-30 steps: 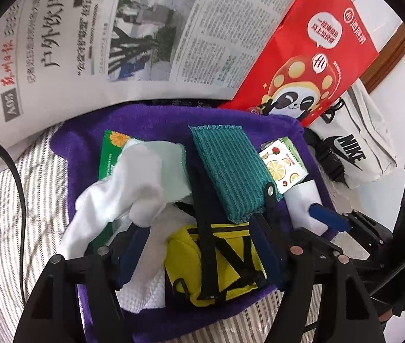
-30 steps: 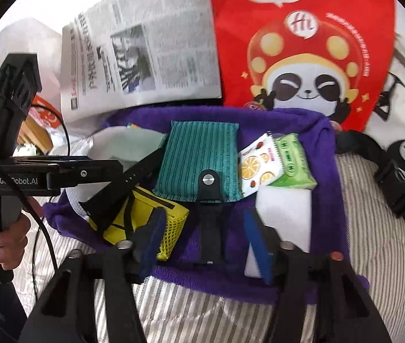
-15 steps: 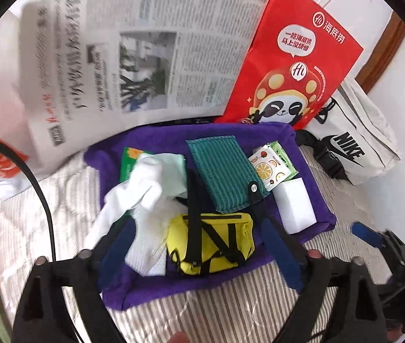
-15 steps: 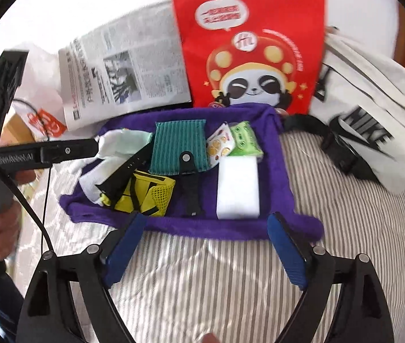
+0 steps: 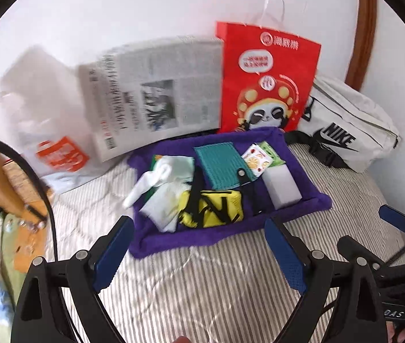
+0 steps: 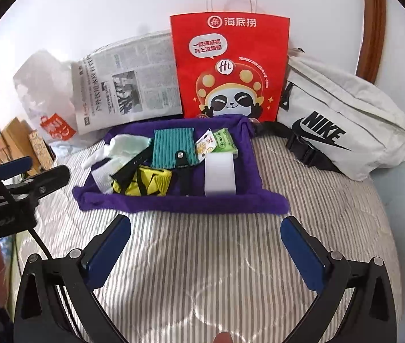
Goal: Organize soft objects
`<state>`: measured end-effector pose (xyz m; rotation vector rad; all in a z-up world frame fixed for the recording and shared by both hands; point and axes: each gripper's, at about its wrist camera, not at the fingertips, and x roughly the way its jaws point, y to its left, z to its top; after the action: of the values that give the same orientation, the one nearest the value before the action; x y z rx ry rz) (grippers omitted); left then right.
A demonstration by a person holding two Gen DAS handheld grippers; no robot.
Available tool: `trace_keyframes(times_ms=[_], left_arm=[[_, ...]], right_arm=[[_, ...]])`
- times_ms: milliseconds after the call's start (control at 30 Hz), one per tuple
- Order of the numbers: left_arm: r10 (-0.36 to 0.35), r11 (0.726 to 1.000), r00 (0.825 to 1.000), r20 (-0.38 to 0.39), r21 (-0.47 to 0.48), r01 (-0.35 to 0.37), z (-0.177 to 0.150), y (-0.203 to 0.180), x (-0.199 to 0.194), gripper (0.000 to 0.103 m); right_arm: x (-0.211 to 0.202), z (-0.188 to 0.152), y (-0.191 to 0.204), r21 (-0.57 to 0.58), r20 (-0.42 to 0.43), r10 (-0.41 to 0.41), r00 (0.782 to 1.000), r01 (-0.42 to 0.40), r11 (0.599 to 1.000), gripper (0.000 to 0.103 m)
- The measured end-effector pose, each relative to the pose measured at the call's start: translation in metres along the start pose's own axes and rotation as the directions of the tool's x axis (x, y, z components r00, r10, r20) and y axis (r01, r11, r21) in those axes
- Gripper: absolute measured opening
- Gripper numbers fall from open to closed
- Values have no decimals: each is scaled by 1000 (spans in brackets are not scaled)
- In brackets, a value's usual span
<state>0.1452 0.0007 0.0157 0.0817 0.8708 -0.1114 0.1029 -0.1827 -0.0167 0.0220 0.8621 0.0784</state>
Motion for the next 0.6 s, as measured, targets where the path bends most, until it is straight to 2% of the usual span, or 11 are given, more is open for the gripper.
trace_keyframes(times_ms=[133,233,400,600], left_arm=[[-33,998,999,19,-54,34,-24,5,-20,95],[-20,995,999,46,-97,24,-39,6,-34,95],[25,997,997,67,-81,-20,-64,-4,-50,95],[4,993,997,78,-116,5,-72,-6,-60,95]], right_arm=[[-14,-12,2,-28,4,-22,1000,22,999,103],[-23,-21,-2,-27,2,-20,1000,20,999,103],[-30,-34,-9,-20,-9,-22,1000,22,1000,103],[-35,-38,-18,7,-4,-32,999,32,999,103]])
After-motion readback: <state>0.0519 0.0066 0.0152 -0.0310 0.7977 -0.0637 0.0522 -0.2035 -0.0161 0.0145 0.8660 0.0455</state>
